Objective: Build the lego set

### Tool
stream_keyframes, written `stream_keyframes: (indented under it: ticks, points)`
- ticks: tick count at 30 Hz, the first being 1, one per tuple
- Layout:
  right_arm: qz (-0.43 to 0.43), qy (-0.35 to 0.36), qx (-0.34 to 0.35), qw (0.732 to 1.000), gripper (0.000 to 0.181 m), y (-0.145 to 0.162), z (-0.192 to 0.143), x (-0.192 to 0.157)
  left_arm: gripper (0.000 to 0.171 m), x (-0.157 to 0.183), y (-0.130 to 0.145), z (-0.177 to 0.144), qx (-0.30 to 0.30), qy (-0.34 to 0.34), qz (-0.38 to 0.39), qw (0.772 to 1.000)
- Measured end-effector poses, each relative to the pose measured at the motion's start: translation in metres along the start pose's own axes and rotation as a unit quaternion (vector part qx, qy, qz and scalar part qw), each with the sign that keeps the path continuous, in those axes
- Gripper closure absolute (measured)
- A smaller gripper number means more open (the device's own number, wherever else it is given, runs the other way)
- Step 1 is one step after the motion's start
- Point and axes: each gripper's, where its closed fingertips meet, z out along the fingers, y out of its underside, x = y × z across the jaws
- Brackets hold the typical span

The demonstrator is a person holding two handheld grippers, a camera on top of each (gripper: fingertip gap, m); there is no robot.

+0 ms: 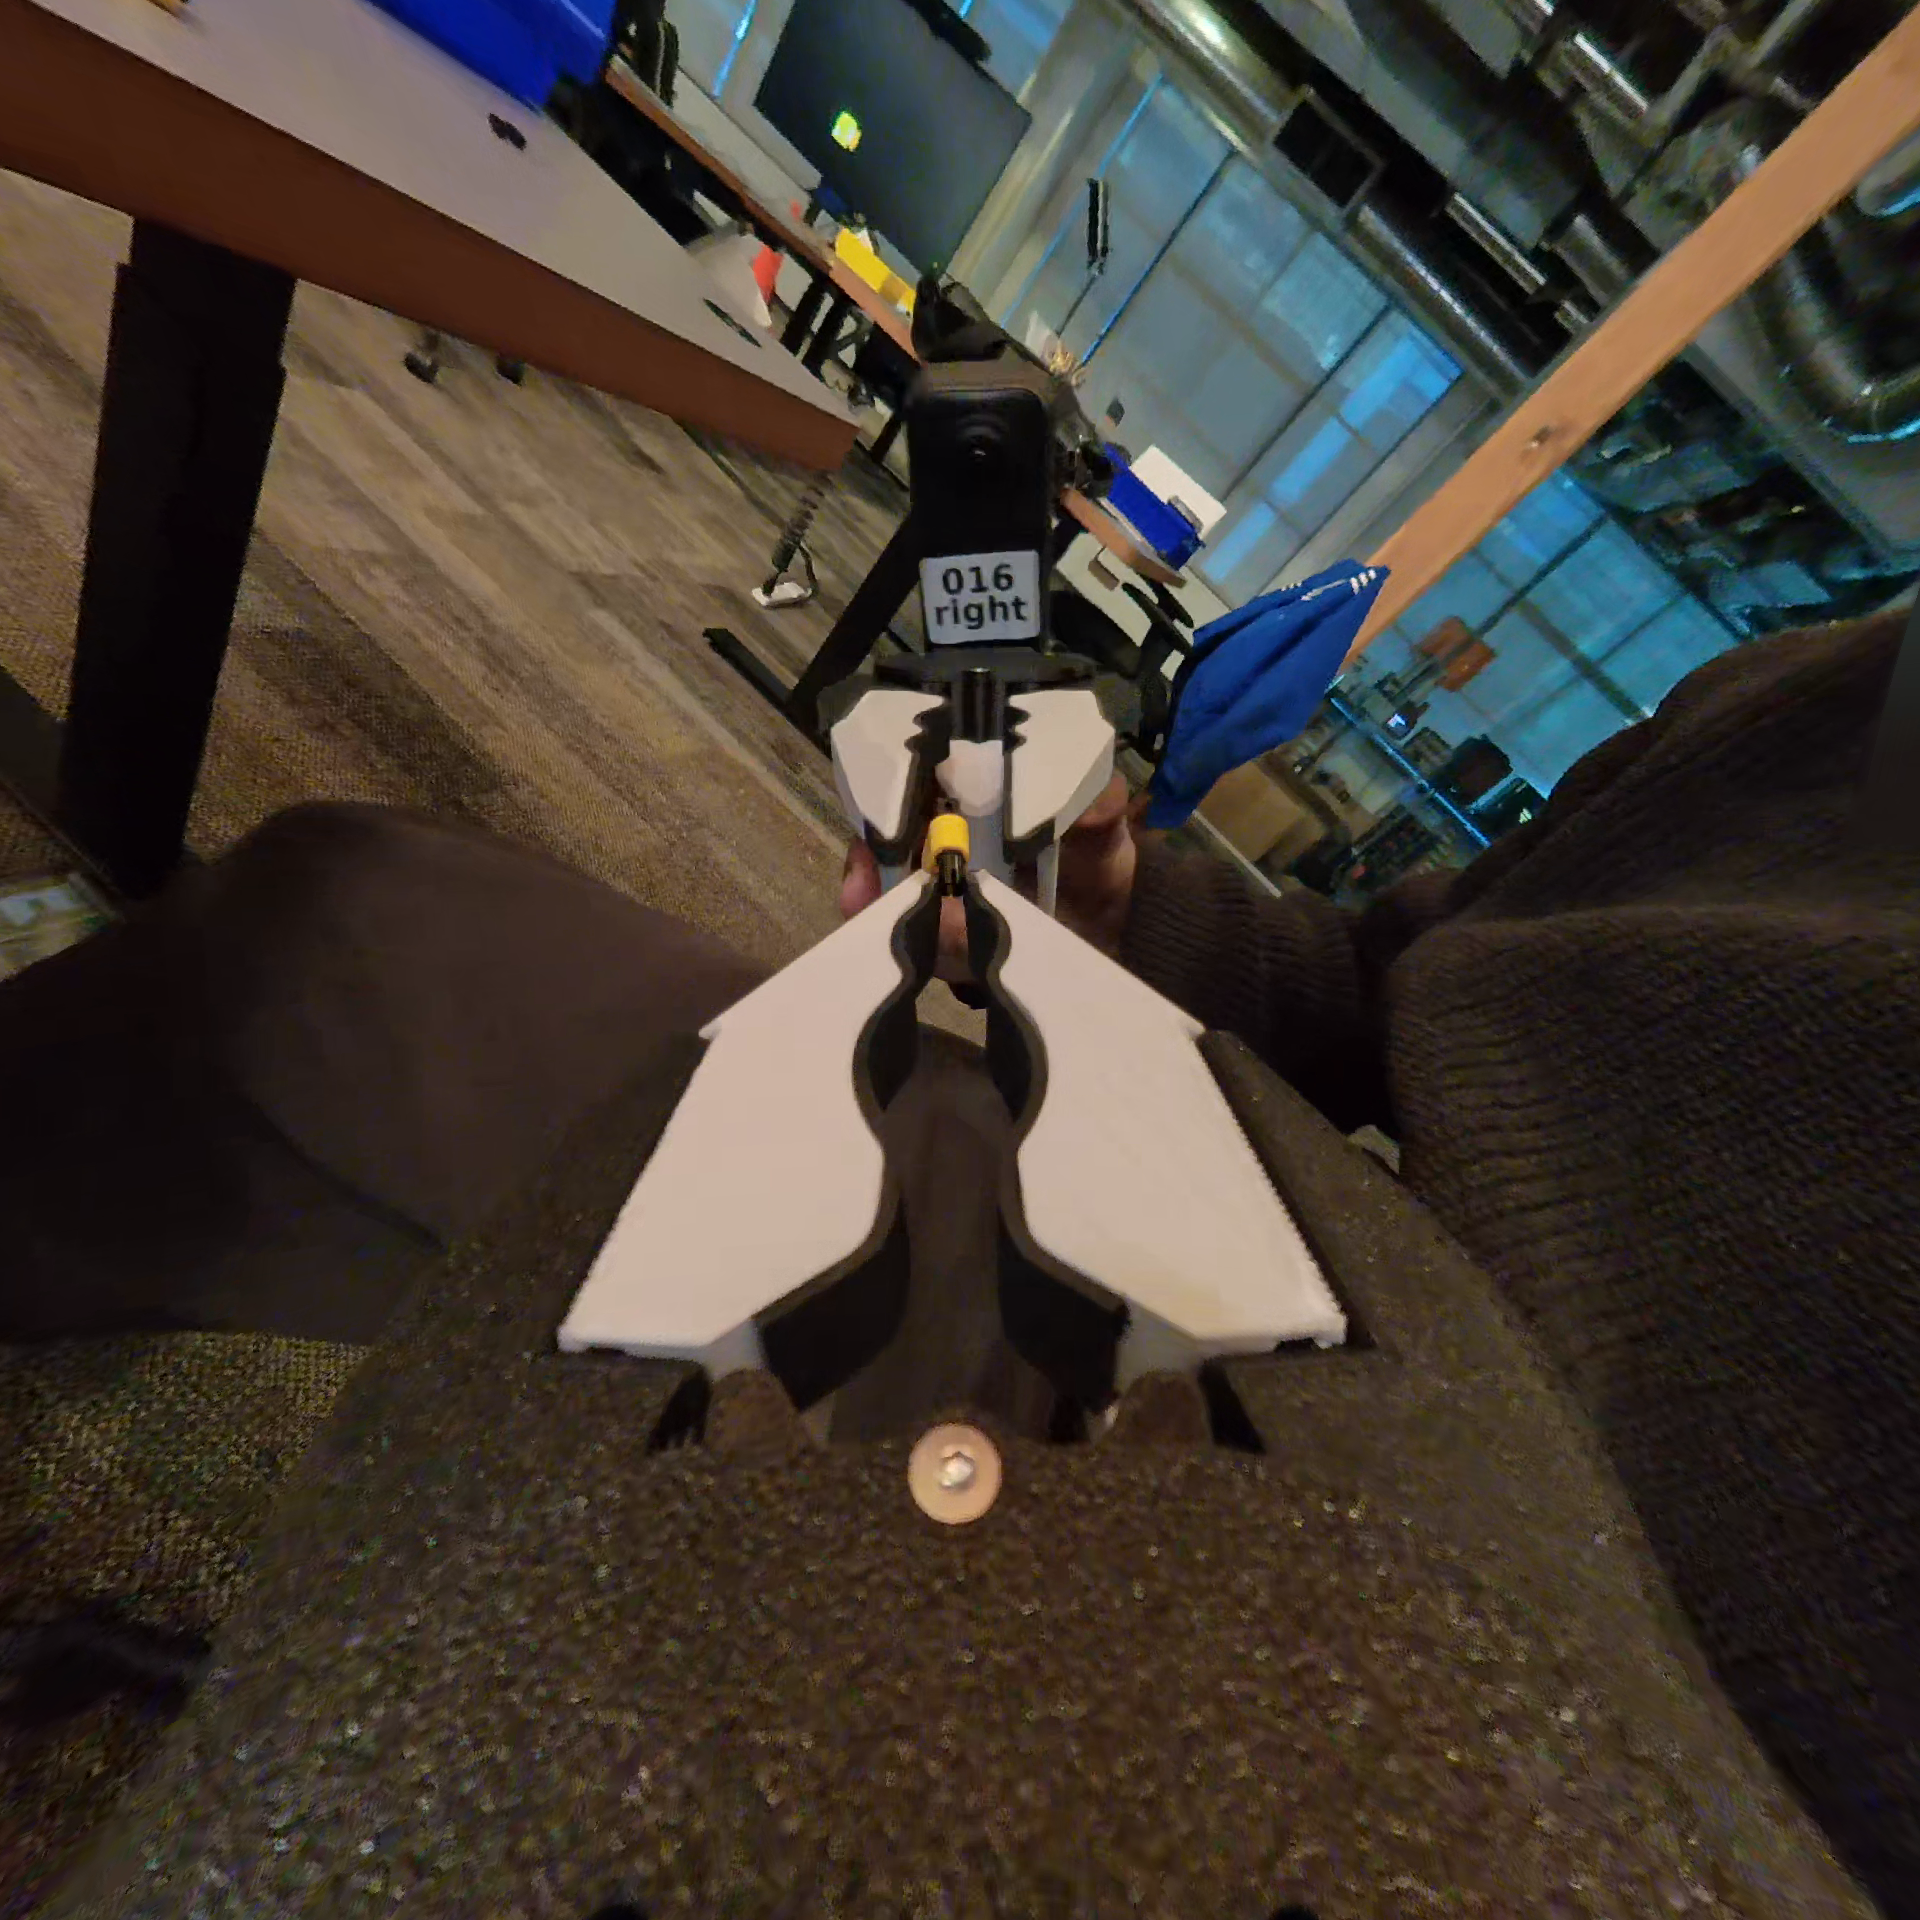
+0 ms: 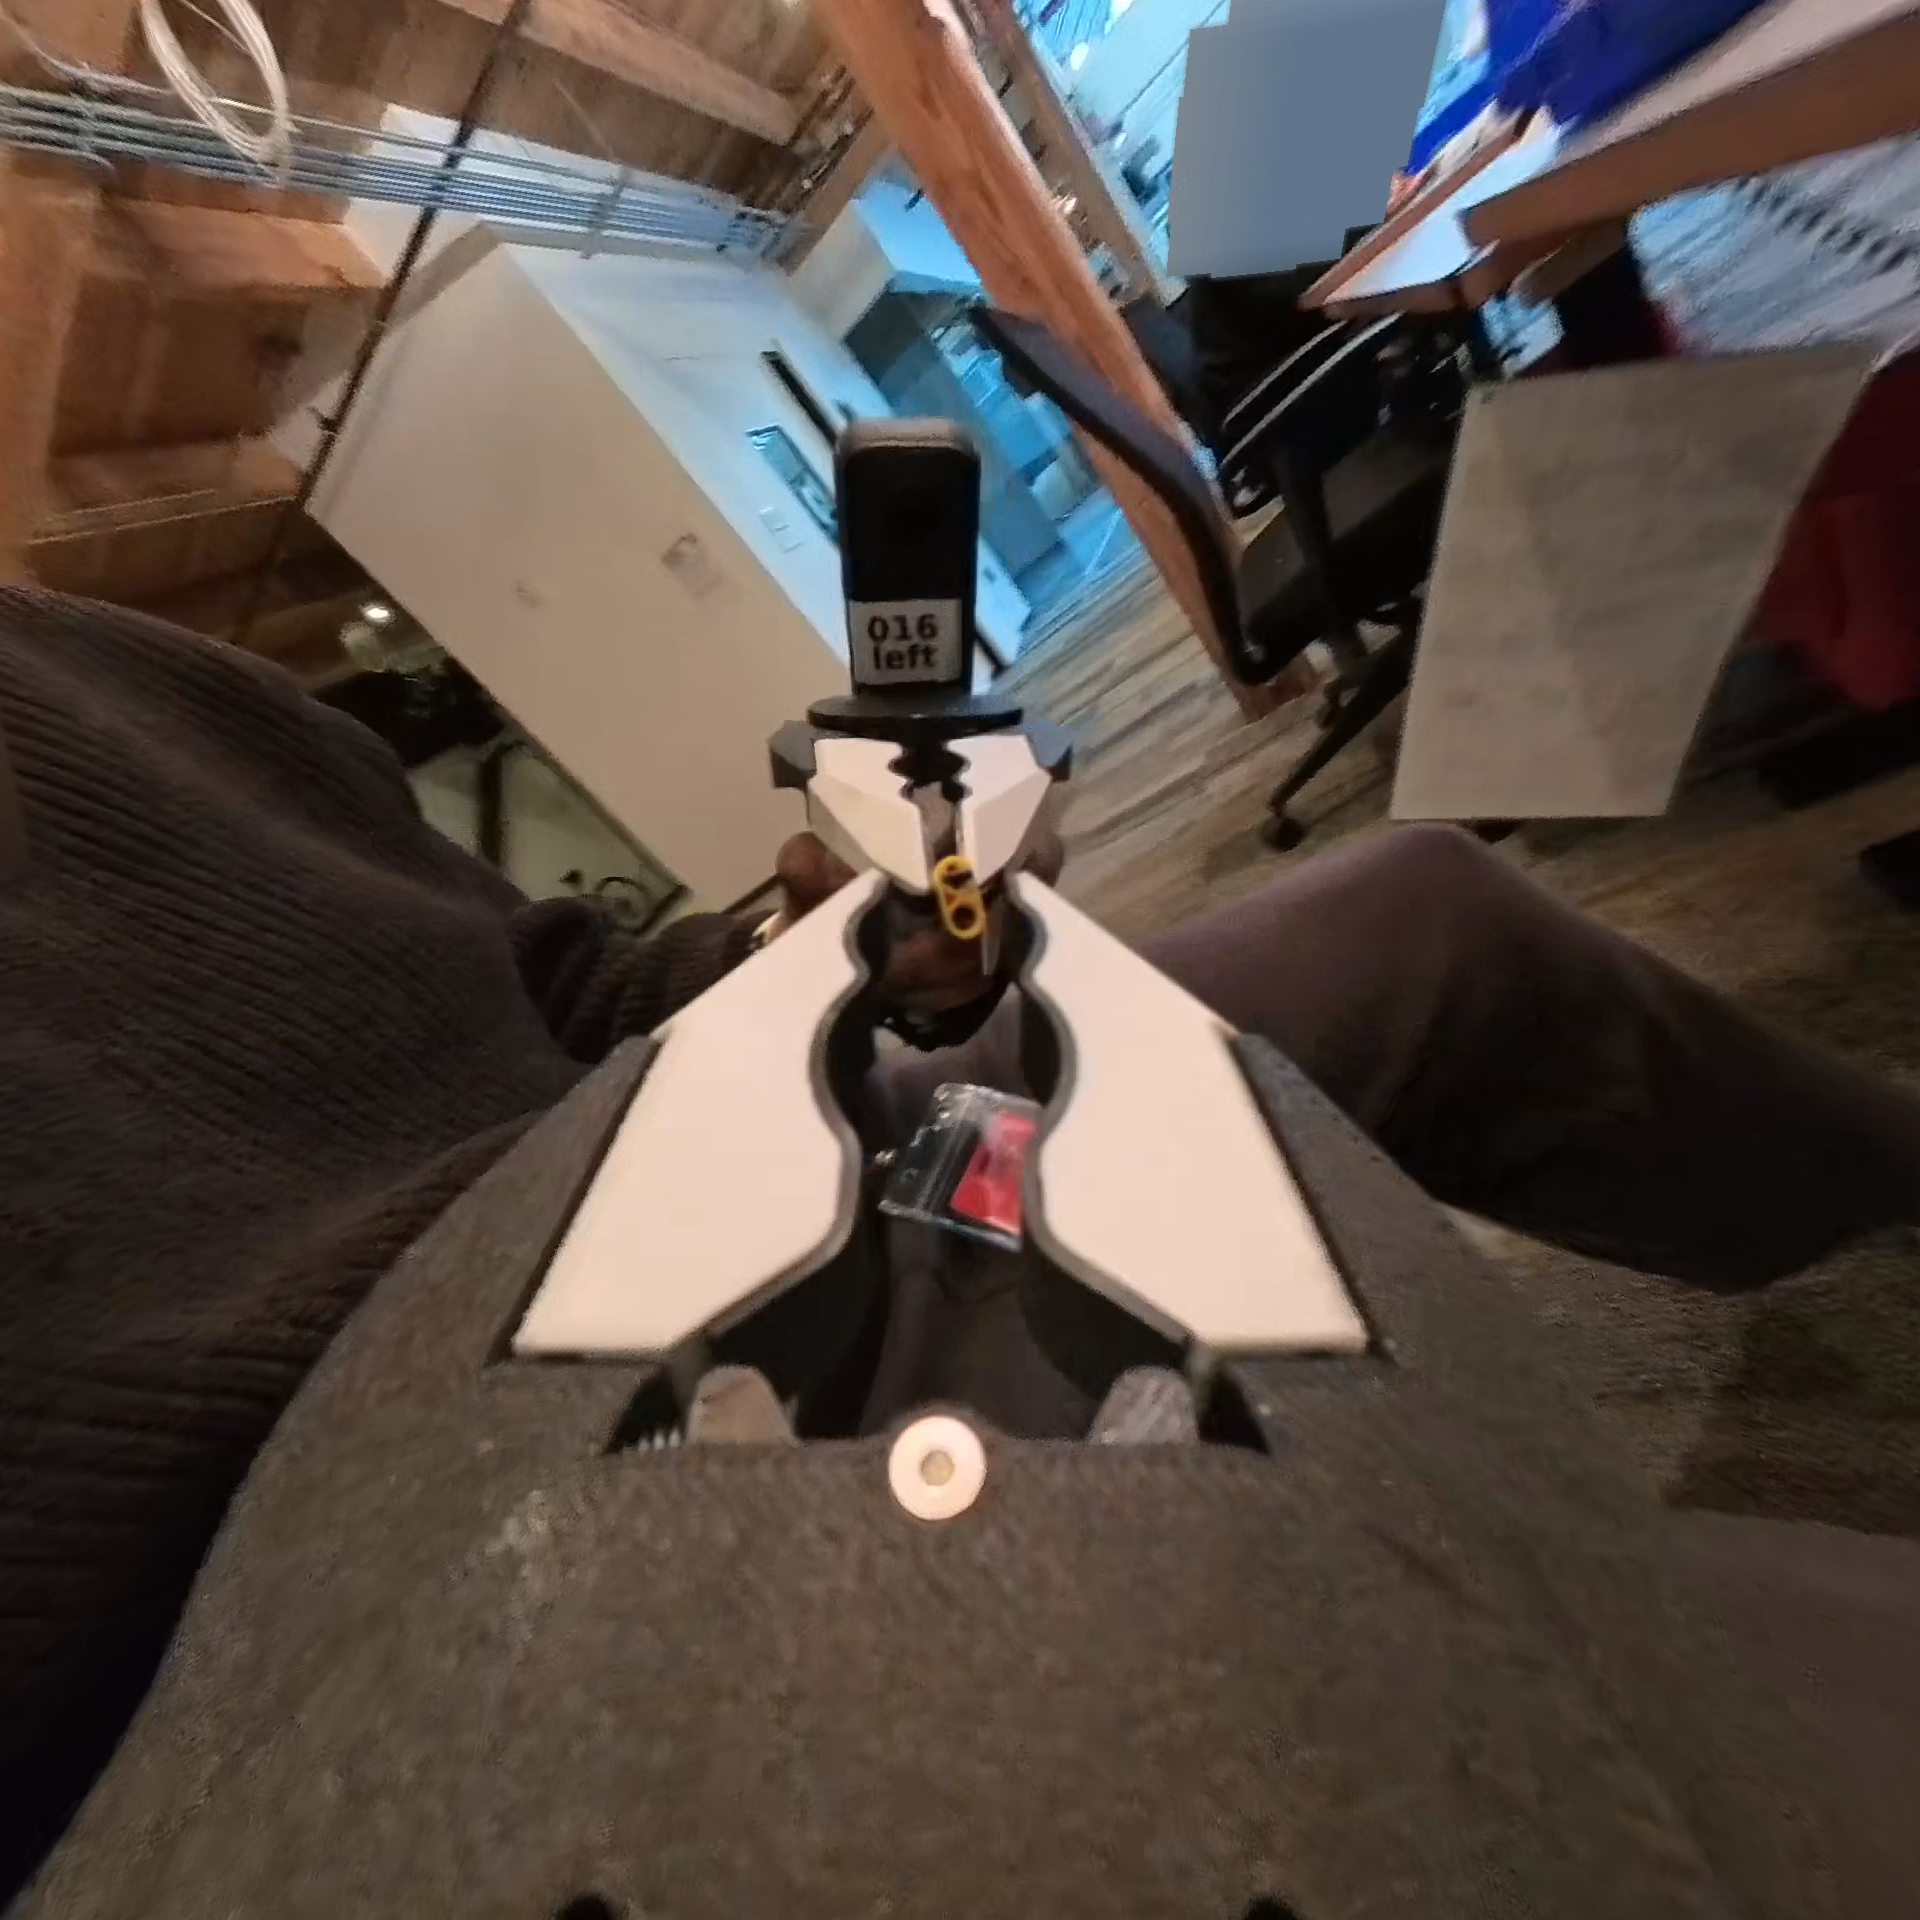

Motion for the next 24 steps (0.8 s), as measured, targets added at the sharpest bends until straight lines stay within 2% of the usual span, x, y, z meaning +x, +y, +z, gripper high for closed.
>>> stream_keyframes:
  ticks: [5,15,20,24]
  points:
    - [0.010,-0.014,-0.013,1.000,0.172,0.006,0.000,0.001,0.168,0.001,0.006,0.003,-0.015,0.007,-0.003,1.000]
    - [-0.020,-0.014,-0.028,0.999,0.173,0.009,0.000,-0.003,0.168,0.003,0.007,0.003,-0.017,0.023,-0.014,0.999]
    - [-0.066,0.001,-0.051,0.997,0.174,0.013,-0.001,-0.004,0.168,0.004,0.011,0.003,-0.041,0.021,-0.003,0.999]
    - [-0.059,-0.010,-0.051,0.997,0.174,0.012,-0.002,-0.008,0.168,0.008,0.010,0.004,-0.031,0.033,-0.005,0.999]
